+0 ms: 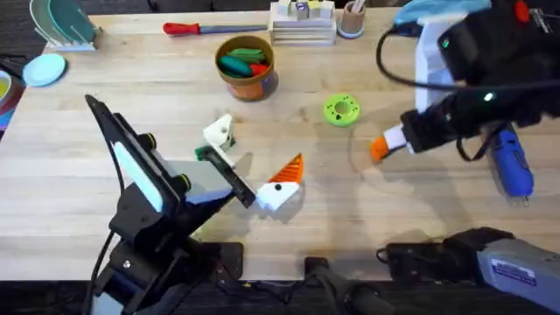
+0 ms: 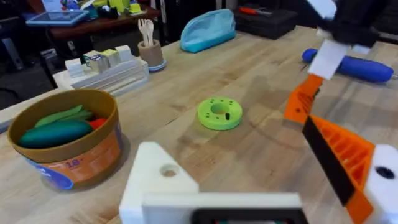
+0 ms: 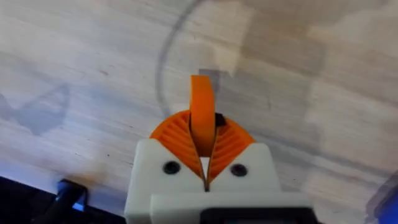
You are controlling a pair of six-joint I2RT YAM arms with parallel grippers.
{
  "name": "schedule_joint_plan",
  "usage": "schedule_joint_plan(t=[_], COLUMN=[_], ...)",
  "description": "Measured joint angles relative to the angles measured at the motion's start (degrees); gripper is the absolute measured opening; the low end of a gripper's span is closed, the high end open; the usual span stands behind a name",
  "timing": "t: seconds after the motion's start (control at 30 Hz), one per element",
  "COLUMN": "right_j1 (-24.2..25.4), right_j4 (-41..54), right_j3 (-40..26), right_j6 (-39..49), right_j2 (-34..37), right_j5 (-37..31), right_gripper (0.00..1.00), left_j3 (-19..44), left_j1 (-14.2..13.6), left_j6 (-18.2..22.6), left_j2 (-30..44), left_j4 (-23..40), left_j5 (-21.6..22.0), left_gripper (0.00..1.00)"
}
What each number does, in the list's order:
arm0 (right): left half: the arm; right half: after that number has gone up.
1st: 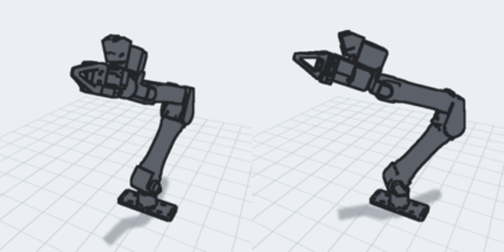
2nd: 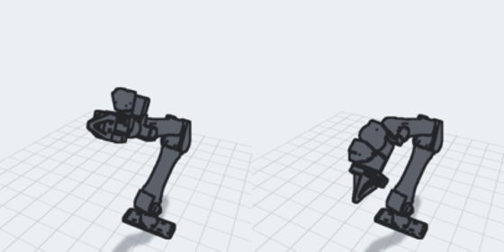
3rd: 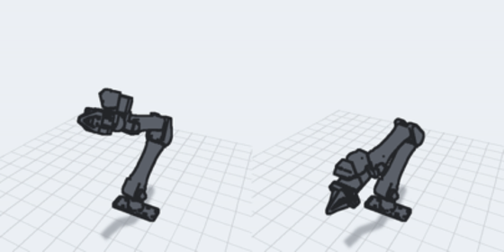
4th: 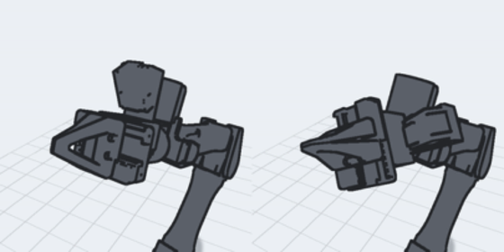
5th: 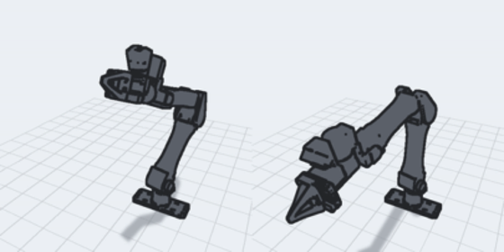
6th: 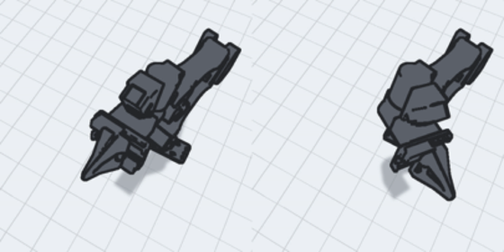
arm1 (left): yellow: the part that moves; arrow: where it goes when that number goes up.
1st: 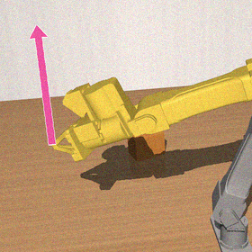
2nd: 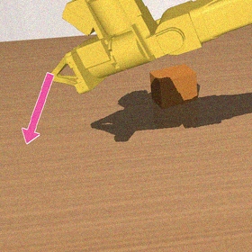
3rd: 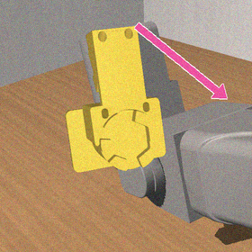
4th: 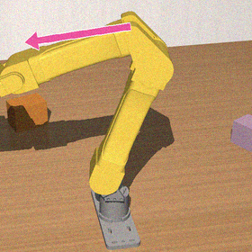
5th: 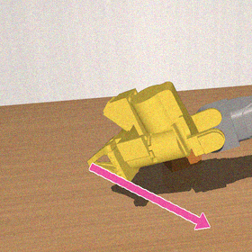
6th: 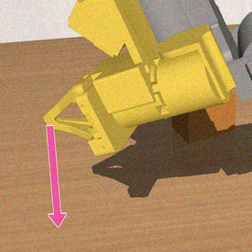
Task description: Pick up the gripper from the table and insert it into the empty holder that is missing its gripper. Then pick up a screw, insert it into the mounting hole, and use the screwdriver to tighten it. Finally, clean up the table by picking up the vegetable and placing it into the bucket.
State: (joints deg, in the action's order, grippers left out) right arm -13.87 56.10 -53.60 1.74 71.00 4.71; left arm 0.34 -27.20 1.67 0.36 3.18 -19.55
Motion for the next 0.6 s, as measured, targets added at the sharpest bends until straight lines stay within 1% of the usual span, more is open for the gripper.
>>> schedule_joint_plan(t=[0.1, 0.17, 0.23, 0.3, 0.4, 0.47, 0.6], right_j1=[0.0, 0.0, 0.0, 0.0, -0.1, -0.37, -1.99], right_j4=[0.68, -0.84, -5.22, -10.57, -17.67, -20.87, -24.21], right_j3=[-4.41, -6.84, -7.93, -8.07, -8.09, -8.09, -8.09], right_j6=[-0.02, -0.06, -1.01, -3.17, -7.87, -11.12, -14.9], right_j2=[0.0, 0.0, 0.0, 0.0, 0.82, 2.48, 7.49], right_j5=[0.46, 2.74, 7.14, 12.97, 21.74, 27.07, 36.4], right_gripper=[0.013, 0.012, 0.012, 0.011, 0.01, 0.01, 0.01], left_j3=[0.0, 0.0, 0.0, 0.0, 0.0, 0.0, 0.0], left_j1=[0.0, 0.0, 0.0, 0.0, 0.0, 0.0, 0.0], left_j6=[0.0, 0.0, 0.0, 0.0, 0.0, 0.0, 0.0], left_j2=[0.0, 0.0, 0.0, 0.0, 0.0, 0.0, 0.0], left_j4=[0.0, 0.0, 0.0, 0.0, 0.0, 0.0, 0.0], left_j5=[0.0, 0.0, 0.0, 0.02, 0.0, 0.0, 0.0], left_gripper=[0.993, 0.993, 0.993, 0.993, 0.993, 0.993, 0.993])
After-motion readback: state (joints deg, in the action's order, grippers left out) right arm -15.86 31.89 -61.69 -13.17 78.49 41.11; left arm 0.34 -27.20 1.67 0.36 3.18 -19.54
